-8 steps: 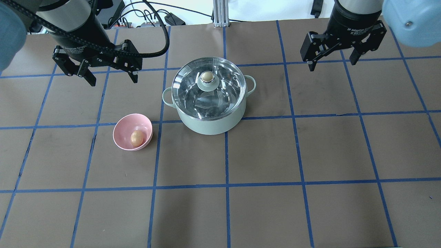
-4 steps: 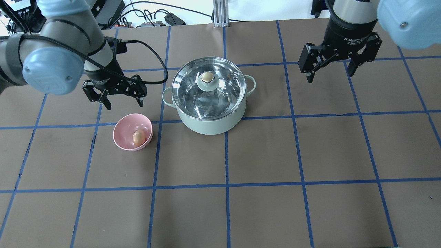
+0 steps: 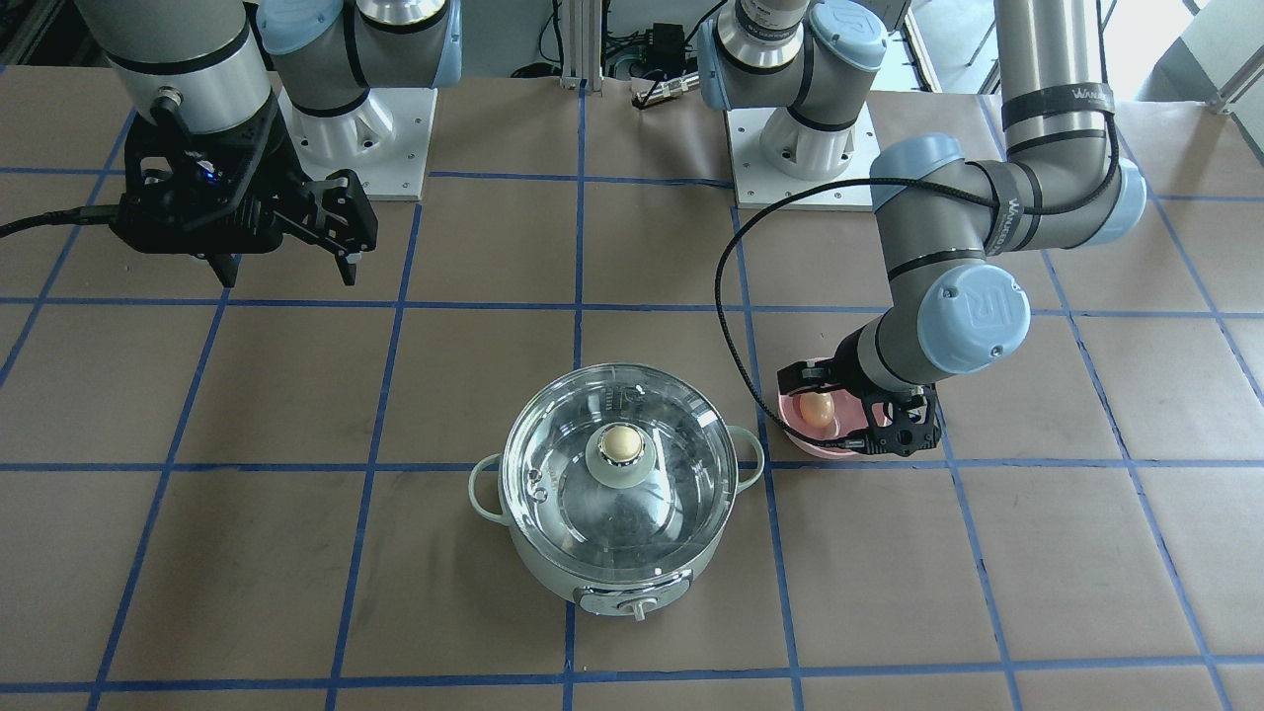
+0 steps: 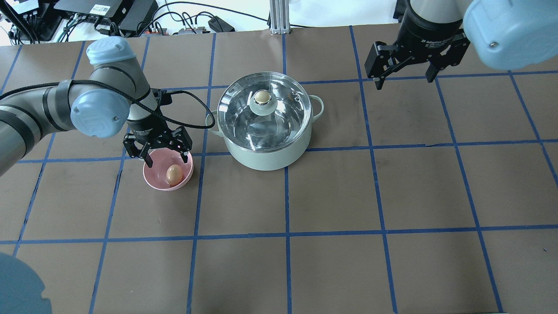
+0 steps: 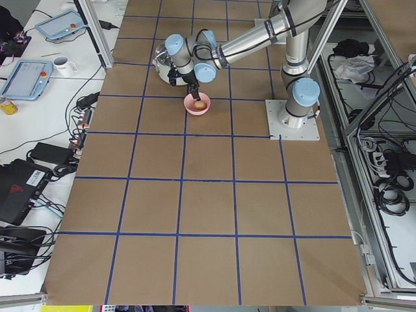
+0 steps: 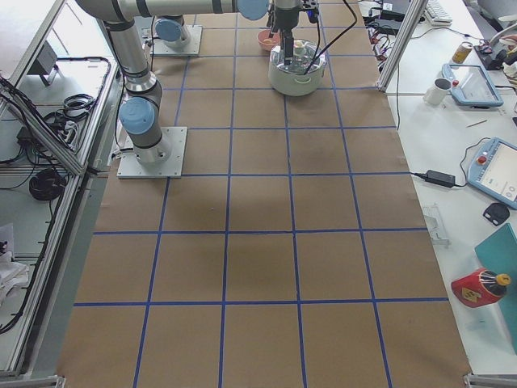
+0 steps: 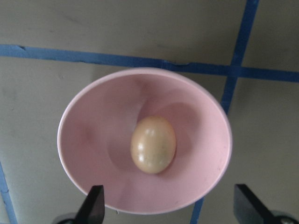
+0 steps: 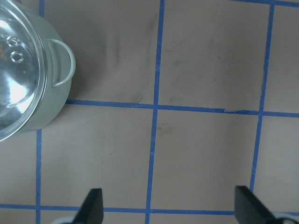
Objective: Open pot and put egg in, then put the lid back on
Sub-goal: 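Grasp the brown egg with the left gripper while the right gripper grasps the lid knob, then lift the egg with the left gripper while the right gripper lifts the lid, then move the egg over the open pot and lower it inside with the left gripper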
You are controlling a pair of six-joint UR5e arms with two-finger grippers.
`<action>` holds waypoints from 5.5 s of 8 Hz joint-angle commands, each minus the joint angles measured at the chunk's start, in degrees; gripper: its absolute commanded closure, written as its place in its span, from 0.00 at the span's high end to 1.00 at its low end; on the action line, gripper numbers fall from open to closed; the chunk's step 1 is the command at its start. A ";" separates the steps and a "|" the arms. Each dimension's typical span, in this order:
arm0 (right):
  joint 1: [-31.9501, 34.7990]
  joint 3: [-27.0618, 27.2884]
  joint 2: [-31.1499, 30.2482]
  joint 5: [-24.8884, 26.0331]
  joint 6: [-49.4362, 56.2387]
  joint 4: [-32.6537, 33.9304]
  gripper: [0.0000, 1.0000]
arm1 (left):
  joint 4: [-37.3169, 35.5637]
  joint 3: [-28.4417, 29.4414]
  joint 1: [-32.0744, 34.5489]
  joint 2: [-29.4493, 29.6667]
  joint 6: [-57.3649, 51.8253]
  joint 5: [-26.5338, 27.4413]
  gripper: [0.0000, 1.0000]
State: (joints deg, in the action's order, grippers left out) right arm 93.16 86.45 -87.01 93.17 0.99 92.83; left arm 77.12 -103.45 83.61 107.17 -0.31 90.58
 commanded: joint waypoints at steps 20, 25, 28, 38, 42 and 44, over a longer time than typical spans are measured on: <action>21.89 -9.02 25.66 -1.85 -25.08 21.95 0.76 | -3.73 0.09 -0.55 5.26 -1.45 -0.22 0.17; 21.71 -9.20 24.79 -2.46 -22.53 22.04 0.00 | 0.21 5.27 0.67 -4.92 -2.06 -0.92 0.14; 18.65 -9.11 19.09 -2.38 -18.50 19.25 0.00 | 0.84 6.16 1.90 -9.78 -1.98 -2.77 0.13; -4.83 -2.16 3.25 -1.85 7.26 2.18 0.00 | -16.47 15.83 19.40 7.96 27.10 -6.99 0.00; -4.75 -1.37 2.81 -1.67 7.10 2.18 0.00 | -16.65 15.21 19.40 12.97 30.45 -9.18 0.00; -4.75 -1.29 2.63 -1.50 6.92 2.27 0.00 | -16.82 15.12 19.57 13.51 30.72 -9.28 0.00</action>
State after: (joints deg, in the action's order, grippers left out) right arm 88.41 85.04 -84.24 91.55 8.21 95.04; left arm 60.45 -88.22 103.10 119.98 30.11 81.72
